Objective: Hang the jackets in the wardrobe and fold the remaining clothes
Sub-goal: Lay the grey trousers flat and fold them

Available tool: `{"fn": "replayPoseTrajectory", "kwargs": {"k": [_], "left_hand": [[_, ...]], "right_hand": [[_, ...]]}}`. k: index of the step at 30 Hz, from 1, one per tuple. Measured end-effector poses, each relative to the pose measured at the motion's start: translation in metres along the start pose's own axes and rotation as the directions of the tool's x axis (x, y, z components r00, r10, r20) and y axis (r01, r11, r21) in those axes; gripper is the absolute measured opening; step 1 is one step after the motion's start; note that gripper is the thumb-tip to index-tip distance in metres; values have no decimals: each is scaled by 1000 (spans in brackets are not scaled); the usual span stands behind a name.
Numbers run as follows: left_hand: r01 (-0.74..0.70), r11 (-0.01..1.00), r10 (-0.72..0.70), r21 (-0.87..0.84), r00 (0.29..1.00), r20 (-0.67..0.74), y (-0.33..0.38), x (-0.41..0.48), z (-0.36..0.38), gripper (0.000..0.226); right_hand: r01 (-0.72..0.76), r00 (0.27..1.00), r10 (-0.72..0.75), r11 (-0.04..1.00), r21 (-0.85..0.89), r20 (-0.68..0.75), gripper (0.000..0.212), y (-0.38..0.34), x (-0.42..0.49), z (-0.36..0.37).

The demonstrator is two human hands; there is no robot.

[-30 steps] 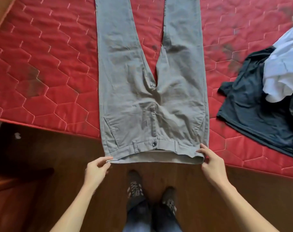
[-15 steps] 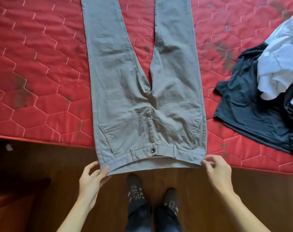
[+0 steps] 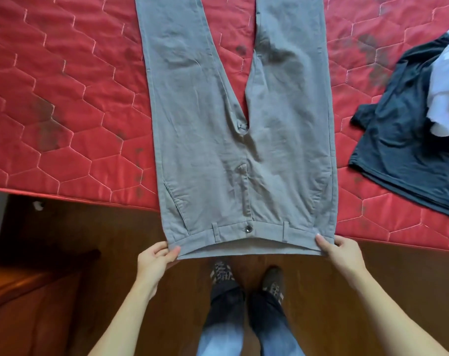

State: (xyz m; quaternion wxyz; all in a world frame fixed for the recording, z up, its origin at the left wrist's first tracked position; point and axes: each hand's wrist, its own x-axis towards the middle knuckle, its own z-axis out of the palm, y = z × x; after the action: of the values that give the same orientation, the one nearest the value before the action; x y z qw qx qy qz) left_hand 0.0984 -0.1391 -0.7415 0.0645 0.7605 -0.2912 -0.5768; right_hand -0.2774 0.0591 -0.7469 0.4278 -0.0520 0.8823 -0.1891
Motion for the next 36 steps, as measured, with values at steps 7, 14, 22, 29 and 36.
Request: {"fn": "replayPoseTrajectory", "kwargs": {"k": [7,14,22,29,36], "left_hand": [[-138,917,208,375,966,-153,27,2,29,49],[-467,674,551,572,834,31,140,22,45,35],[-658,202,612,726,663,431,239,85,115,51],[-502,81,585,861,723,366,331,164,179,67],[-456,69,715,887,643,275,414,227,221,74]], "right_hand": [[-95,990,69,973,-211,-127,38,-31,-4,14],[199,954,-268,898,-393,-131,52,-124,3,15],[570,803,-557,615,-544,211,64,-255,81,57],[556,804,-534,521,-648,260,66,-333,187,54],[629,675,-704,393,-671,220,72,-416,274,51]]}}
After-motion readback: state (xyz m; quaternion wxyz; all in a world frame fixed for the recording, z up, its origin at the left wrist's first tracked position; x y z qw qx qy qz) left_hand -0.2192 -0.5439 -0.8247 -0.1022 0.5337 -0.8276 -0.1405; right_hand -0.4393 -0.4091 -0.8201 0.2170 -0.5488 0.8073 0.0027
